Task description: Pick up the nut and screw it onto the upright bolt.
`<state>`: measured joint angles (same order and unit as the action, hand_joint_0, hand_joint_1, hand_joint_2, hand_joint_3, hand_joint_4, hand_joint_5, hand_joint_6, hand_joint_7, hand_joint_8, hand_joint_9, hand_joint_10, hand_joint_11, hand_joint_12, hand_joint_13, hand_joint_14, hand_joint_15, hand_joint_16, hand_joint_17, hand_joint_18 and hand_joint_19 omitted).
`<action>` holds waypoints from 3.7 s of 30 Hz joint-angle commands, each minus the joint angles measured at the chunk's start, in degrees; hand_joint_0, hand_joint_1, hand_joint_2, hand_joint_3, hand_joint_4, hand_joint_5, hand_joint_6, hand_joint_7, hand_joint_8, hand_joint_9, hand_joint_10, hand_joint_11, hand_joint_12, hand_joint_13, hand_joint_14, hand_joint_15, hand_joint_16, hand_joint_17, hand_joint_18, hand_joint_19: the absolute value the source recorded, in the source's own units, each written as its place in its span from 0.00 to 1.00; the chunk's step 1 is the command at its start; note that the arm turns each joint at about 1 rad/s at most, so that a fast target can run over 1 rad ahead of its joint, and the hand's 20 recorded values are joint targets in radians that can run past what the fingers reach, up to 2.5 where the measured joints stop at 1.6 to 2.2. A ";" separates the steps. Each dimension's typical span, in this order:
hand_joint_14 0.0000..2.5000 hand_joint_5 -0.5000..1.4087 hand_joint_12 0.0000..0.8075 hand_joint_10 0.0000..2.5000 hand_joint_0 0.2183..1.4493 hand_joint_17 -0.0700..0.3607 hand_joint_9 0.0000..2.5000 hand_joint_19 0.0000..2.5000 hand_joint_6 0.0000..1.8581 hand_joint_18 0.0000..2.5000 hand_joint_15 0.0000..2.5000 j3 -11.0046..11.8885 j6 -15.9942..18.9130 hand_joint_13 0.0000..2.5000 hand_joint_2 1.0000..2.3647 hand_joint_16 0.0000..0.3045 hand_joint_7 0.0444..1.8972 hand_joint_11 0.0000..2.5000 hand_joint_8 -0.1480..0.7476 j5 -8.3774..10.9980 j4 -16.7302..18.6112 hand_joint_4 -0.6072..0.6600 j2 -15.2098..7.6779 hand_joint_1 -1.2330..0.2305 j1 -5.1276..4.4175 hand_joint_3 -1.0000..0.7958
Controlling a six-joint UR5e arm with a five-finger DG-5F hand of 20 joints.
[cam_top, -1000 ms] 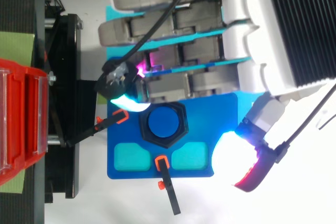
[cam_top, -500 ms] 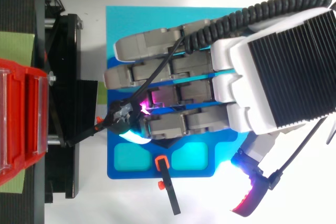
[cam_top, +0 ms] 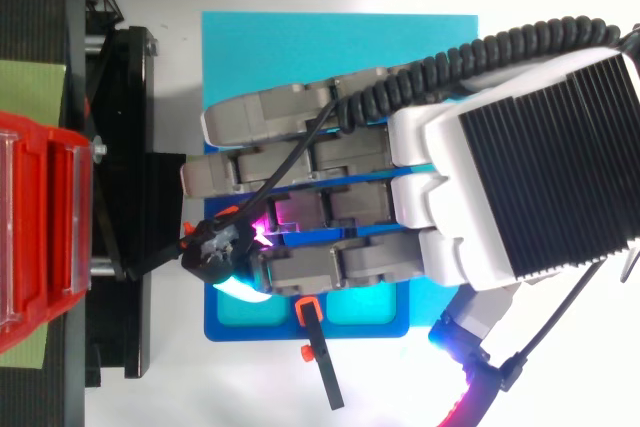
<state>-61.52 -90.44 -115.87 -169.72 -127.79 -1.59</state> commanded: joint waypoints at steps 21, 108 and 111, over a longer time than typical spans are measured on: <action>0.00 0.19 0.38 0.00 0.20 0.36 0.22 0.00 0.27 0.00 0.00 -5.01 1.59 0.07 0.00 0.13 0.36 0.00 0.42 -0.06 8.00 0.62 0.00 0.72 0.53 0.28; 0.00 0.13 0.40 0.00 0.18 0.41 0.00 0.00 0.27 0.00 0.00 0.70 0.18 0.00 0.00 0.15 0.27 0.00 0.30 -4.01 2.02 0.44 0.00 0.82 3.69 0.28; 0.00 0.13 0.40 0.00 0.18 0.41 0.00 0.00 0.27 0.00 0.00 0.35 0.27 0.00 0.00 0.15 0.27 0.00 0.31 -3.04 1.84 0.45 0.00 0.83 2.99 0.28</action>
<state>-60.81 -90.52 -119.95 -167.74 -127.79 2.23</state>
